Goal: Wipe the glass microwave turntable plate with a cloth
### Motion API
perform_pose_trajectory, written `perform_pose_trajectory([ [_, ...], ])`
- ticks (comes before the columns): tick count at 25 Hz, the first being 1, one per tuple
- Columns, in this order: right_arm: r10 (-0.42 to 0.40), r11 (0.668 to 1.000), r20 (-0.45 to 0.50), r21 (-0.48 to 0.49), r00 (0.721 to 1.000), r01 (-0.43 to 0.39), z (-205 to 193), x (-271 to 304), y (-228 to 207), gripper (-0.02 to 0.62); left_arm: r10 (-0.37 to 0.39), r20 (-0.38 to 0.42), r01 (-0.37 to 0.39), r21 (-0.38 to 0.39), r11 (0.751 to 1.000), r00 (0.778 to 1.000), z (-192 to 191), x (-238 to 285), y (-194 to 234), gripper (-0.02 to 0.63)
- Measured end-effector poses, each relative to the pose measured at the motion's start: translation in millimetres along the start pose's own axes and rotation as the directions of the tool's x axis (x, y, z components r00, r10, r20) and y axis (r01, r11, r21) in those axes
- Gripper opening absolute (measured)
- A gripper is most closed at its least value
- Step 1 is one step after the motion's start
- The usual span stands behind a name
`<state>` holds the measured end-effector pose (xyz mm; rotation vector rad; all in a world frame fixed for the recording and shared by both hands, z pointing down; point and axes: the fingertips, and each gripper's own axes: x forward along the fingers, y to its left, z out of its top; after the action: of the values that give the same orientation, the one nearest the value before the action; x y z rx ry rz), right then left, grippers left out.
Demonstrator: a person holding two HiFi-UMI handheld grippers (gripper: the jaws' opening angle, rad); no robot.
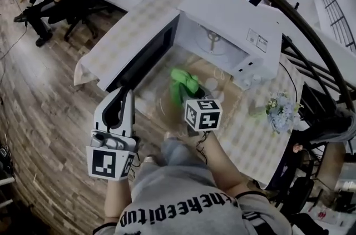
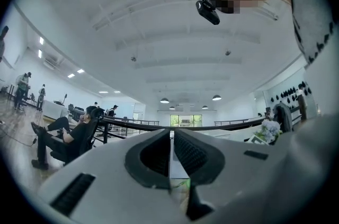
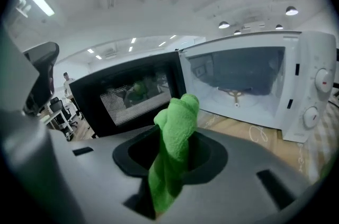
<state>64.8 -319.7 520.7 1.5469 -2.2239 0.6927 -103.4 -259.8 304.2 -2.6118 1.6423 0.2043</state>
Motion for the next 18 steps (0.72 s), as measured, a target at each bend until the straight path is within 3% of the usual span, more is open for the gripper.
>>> perform_pose_trajectory([
  [9, 0.049, 0.997, -0.123, -0.054, 0.991, -0.056, -29.8, 64.0, 24.9, 0.117, 0.039, -0.034, -0.039, 0.019, 0.999, 0.999, -7.6, -7.9, 4.3, 0.025],
  [14, 0.021, 0.981, -0.238, -0.185, 0.971, -0.066, -60.2, 97.8, 40.5, 0.114, 0.075, -0.053, -0.073, 0.029, 0.997, 0.996, -9.1, -15.9, 13.5, 0.025],
  [18, -0.012, 0.958, -0.266, -0.279, 0.964, -0.065, -66.9, 102.5, 37.2, 0.112, 0.085, -0.059, -0.084, 0.027, 0.996, 0.995, -10.4, -15.6, 17.8, 0.025],
])
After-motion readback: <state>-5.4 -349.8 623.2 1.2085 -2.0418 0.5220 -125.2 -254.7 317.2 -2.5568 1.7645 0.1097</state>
